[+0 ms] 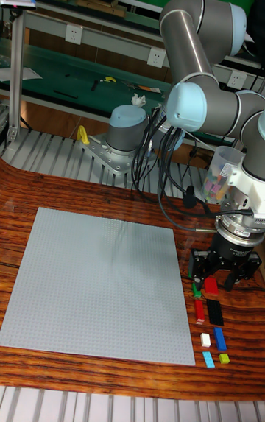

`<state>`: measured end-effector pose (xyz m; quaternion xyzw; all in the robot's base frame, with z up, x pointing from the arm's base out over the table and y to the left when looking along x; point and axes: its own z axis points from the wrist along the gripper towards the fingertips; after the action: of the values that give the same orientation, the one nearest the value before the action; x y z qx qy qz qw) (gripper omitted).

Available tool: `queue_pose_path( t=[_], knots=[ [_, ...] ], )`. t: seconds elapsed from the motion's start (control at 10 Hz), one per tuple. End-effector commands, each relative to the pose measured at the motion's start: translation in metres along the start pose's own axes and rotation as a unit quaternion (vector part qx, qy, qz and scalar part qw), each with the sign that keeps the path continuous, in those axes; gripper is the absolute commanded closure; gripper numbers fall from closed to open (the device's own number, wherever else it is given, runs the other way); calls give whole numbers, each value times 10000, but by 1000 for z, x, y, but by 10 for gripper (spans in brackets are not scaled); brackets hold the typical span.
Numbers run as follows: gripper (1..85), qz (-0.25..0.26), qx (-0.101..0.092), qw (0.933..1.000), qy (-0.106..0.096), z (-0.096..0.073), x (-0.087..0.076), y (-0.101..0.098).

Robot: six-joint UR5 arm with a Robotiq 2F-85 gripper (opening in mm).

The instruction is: Build with small Lego blocks

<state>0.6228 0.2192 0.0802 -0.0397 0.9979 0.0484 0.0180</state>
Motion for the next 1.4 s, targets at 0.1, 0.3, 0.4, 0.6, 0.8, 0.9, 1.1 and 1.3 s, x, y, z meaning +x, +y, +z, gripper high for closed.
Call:
queue_pose_path(
  t=[0.1,0.3,0.4,0.6,0.8,0.9,1.1,1.3],
  knots=[
    [250,128,-105,9998,-88,0,-3,5],
    [250,293,-28,9995,-137,6,8,8],
    [250,317,-47,9993,-215,9,11,9],
    [247,346,-22,9990,-275,5,9,3],
    [247,375,23,9992,-105,5,17,1],
    [247,373,84,9992,-79,5,18,-2],
    [247,370,153,9992,-91,4,18,-6],
    [247,379,101,9991,-140,13,11,-4]
  ],
)
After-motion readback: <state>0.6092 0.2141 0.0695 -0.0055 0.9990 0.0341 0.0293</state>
